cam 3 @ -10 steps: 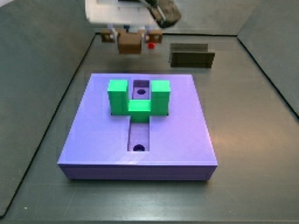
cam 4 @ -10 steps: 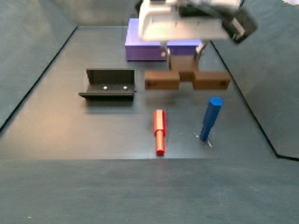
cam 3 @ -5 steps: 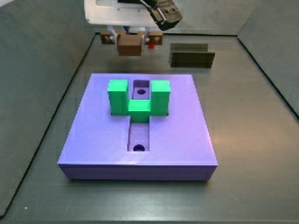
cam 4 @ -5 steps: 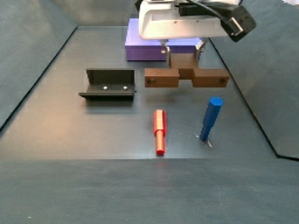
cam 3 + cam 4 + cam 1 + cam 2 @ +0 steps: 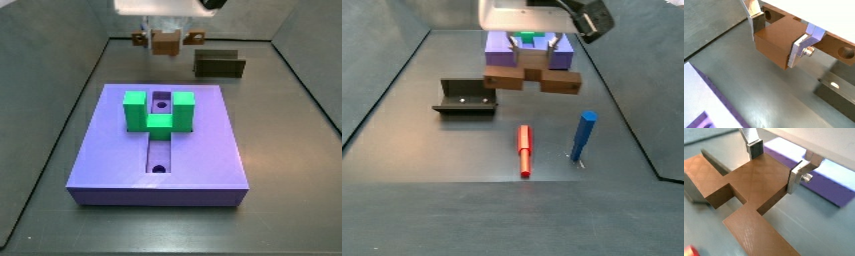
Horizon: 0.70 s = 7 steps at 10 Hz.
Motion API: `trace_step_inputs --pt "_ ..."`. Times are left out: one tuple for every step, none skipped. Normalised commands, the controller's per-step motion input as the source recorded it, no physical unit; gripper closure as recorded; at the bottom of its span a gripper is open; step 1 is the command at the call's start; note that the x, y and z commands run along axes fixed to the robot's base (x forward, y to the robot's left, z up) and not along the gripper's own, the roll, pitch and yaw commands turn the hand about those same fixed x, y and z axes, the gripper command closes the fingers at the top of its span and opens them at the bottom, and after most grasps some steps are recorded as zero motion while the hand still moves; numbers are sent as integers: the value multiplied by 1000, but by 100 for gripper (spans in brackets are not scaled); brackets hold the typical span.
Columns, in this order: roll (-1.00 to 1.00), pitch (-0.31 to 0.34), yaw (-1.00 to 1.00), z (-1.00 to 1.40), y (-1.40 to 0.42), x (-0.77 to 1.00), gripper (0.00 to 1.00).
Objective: Pick up the brown object. Move up. Place the brown object on the fixture. Regrasp the brown object. Move to above the board. Insert the brown object.
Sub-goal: Place the brown object on the fixture.
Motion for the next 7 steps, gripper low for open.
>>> trace_step_inputs --pt "-983 -211 -169 266 63 754 100" --pt "-980 -214 -140 243 83 743 100" --pt "-986 -183 -106 223 97 729 100" --pt "-1000 -151 -94 214 114 720 100" --pt "-1000 -151 -14 140 149 649 100" --pt "-1000 -146 0 89 160 614 100" --pt "-1000 -163 0 63 166 600 100"
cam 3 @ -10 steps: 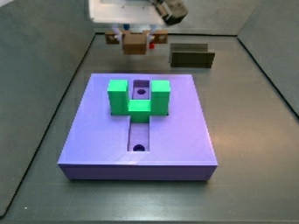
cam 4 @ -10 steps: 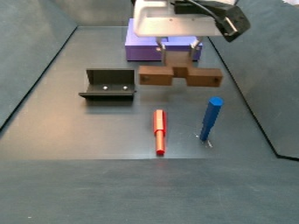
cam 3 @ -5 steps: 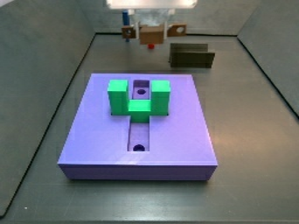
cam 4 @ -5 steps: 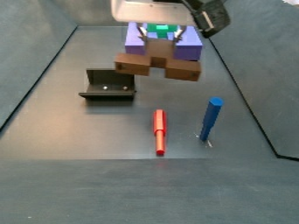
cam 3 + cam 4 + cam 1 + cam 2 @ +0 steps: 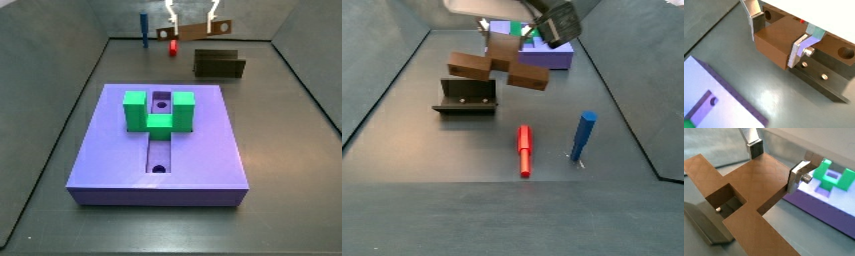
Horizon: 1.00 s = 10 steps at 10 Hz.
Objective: Pick up the brown object. Move up. Place the brown object on the fixture. Regrasp the brown object. Move to above the board. Insert the brown object.
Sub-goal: Place the brown object on the fixture.
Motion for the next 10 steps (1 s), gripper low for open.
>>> trace_step_inputs --pt "-1000 -86 -3 17 149 629 100" --pt "-1000 0 0 0 80 757 100" --pt "-666 340 -80 0 0 826 100" --pt "-549 494 -29 -29 0 800 100" --pt "-440 631 -46 -111 0 763 100" --pt "-240 743 -111 -263 0 674 100" --pt "-63 826 -114 -331 49 654 100" --pt "-206 651 -123 -294 97 729 100" --pt "-283 426 -146 -229 157 829 100" --pt "-357 209 -277 -77 160 854 100"
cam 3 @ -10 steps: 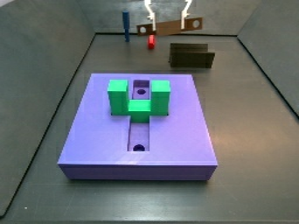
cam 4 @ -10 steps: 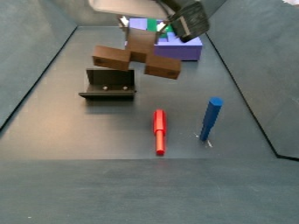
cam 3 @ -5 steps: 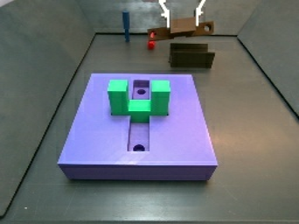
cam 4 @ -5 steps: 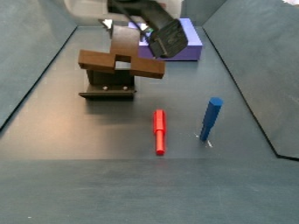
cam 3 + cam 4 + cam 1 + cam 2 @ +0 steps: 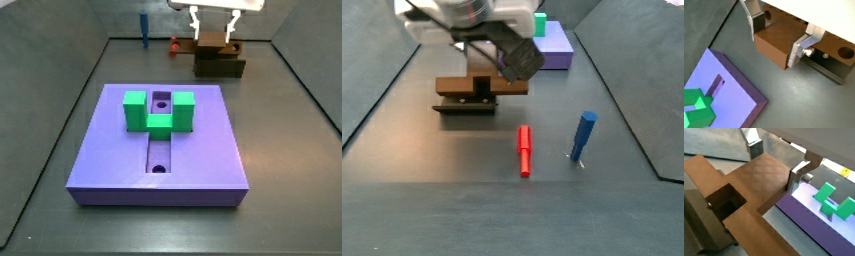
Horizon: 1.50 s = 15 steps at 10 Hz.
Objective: Pick up the brown object. Move up. Place the brown object on the fixture. Regrasp the brown object. Move to above the board. Insert the brown object.
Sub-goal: Place the brown object on the fixture.
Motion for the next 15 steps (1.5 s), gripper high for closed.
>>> trace_step_inputs --pt "-637 -9 -357 0 237 617 100" --pt "-663 -280 -246 134 234 409 100" --pt "-437 -183 -143 154 151 540 100" --pt "-29 -206 0 160 -14 546 100" --pt "66 -291 66 189 -57 389 100" --pt "371 0 94 54 -126 406 100" --pt "223 -34 40 -123 -46 203 100" --pt "0 -77 11 -303 0 0 100" --pt "-203 0 0 -254 0 -69 100" --pt "-457 -43 0 -140 0 -9 100" --pt "-586 -114 0 -151 31 -109 100" --pt "-569 -189 0 -160 69 -51 100" --pt "-231 -117 0 -191 223 -54 100" --pt "66 0 -26 -71 177 -49 100" --pt "314 0 -46 0 94 -94 100"
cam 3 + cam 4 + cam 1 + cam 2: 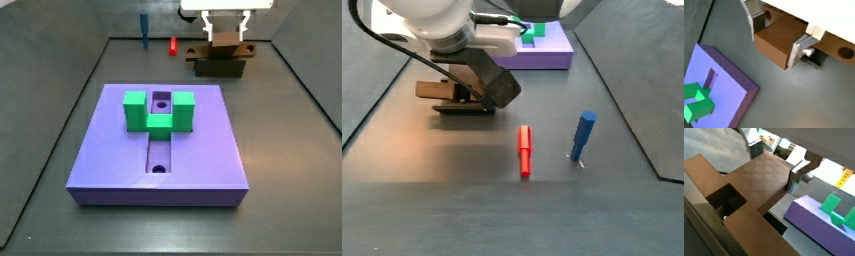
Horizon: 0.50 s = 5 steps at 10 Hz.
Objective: Pick up the brown object. Move up. Place the brown object on the fixture. Regrasp the brown object. Move to above the board. Insert the brown object.
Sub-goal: Place the brown object on the fixture.
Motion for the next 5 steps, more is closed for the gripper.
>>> trace_step_inputs --pt "214 0 -17 -106 46 -20 100" --pt "140 74 -43 -194 0 0 100" --pt "54 60 -63 -206 0 0 100" --pt "0 0 -57 -200 0 -20 100" --pt "0 0 -37 -189 0 -6 100"
